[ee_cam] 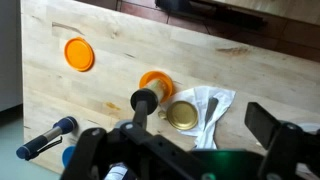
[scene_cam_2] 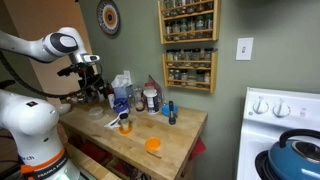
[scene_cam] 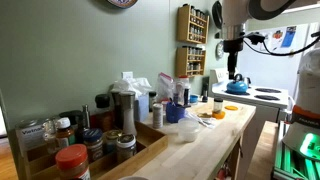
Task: Move the salt cellar to the right side of the counter.
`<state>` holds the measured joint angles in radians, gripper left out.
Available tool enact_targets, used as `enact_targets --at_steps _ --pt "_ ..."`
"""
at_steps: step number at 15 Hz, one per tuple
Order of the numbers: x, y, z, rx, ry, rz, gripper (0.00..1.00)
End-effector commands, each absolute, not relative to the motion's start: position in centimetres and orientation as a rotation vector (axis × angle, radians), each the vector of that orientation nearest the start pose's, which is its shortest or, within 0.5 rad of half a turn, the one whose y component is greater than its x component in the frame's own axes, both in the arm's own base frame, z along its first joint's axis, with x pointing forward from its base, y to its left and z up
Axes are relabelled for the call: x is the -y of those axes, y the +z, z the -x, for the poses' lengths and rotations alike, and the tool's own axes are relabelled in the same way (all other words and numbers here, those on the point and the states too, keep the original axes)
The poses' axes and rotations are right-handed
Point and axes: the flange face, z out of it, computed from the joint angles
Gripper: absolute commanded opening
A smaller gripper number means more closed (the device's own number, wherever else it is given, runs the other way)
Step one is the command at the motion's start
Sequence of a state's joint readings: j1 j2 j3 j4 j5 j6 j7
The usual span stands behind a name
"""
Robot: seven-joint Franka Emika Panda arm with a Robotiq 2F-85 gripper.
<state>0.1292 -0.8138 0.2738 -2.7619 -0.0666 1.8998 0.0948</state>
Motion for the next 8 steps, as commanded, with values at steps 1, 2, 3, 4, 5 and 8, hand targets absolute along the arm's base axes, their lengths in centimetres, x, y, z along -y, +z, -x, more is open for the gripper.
enact_targets --at_steps 1,2,3,4,5,8 --pt "-10.6 42.4 -27.9 0.411 0.043 3.387 1.00" --pt "-10.5 41.9 -27.8 0.410 0.061 3.388 1.00" --pt "-10.4 41.7 -27.7 0.410 0.071 3.389 1.00" --pt "-10.4 41.7 -27.7 0.410 0.073 3.389 1.00" --pt "-10.4 41.7 -27.7 0.410 0.073 3.389 1.00" --pt "-11.7 41.9 -27.7 0.438 0.059 3.345 1.00"
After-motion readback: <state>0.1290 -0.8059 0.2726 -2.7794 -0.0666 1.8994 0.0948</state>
